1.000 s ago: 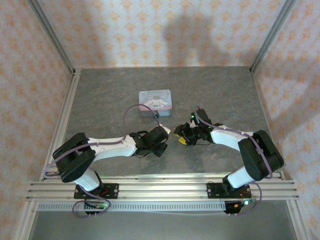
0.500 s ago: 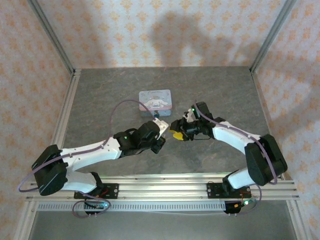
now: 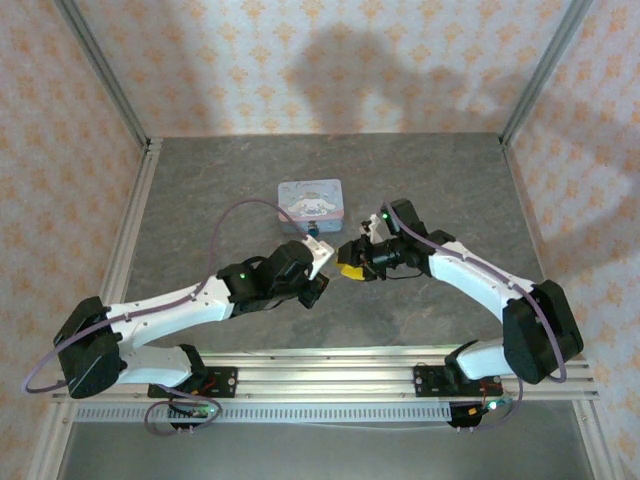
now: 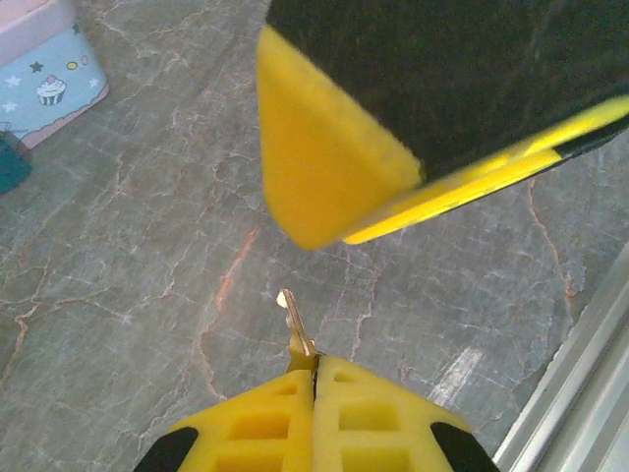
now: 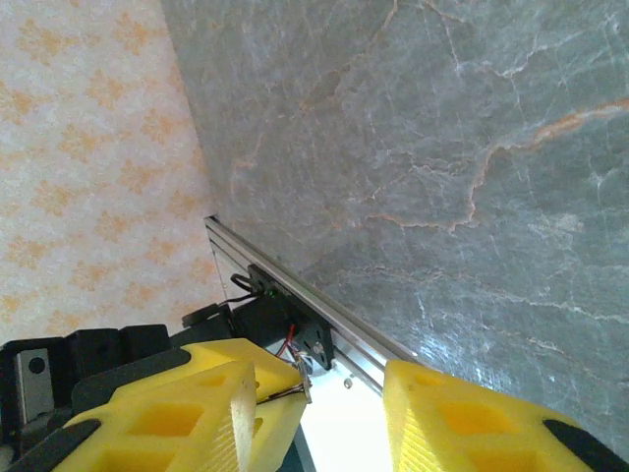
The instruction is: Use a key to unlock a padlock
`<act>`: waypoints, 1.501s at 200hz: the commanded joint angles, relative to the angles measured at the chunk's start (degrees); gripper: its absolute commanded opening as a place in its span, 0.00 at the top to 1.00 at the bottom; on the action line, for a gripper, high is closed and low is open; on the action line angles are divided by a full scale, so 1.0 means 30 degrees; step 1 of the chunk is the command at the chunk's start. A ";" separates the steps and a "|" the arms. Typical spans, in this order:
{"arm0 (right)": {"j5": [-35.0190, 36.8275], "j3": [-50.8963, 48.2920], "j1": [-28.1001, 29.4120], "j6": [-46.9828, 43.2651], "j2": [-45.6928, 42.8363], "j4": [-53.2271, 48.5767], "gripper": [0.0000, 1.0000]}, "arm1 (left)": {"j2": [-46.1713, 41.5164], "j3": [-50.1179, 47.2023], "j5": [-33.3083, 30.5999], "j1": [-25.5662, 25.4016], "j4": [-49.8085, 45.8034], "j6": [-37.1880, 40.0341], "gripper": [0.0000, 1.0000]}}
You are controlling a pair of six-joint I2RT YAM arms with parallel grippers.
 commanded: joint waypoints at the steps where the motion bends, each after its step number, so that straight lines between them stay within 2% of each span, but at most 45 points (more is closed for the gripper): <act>1: -0.0286 0.0672 0.0394 -0.0489 -0.0265 -0.0635 0.61 | -0.0375 -0.0031 0.0405 0.0204 -0.0140 0.0054 1.00; 64: -0.0399 0.0904 0.0883 -0.0206 -0.0103 -0.0381 0.67 | -0.0300 0.0177 0.0722 0.0204 0.0112 -0.0029 1.00; 166: -0.0232 0.0625 0.0986 0.0277 0.0362 0.0317 0.68 | -0.1165 -0.0453 0.1103 0.0231 0.1155 -0.0721 1.00; 199: -0.0397 0.0247 0.0993 0.0906 0.0281 0.1178 0.76 | -0.1225 -0.0703 0.1286 0.0209 0.1454 -0.0962 1.00; 218: -0.0527 0.0062 0.1015 0.1152 0.0234 0.1568 0.86 | -0.1310 -0.0862 0.1257 0.0230 0.1567 -0.1086 1.00; 237: -0.0537 0.0031 0.1015 0.1161 0.0142 0.1547 0.91 | -0.1343 -0.0917 0.1085 0.0227 0.1513 -0.1121 1.00; 249: -0.0435 -0.0021 0.1023 0.1140 -0.0004 0.1597 1.00 | -0.1342 -0.0927 0.0992 0.0233 0.1400 -0.1121 1.00; 300: 0.0113 -0.0114 0.1015 0.0720 -0.0586 0.1520 1.00 | -0.1506 -0.1149 0.0839 0.0291 0.1599 -0.1287 1.00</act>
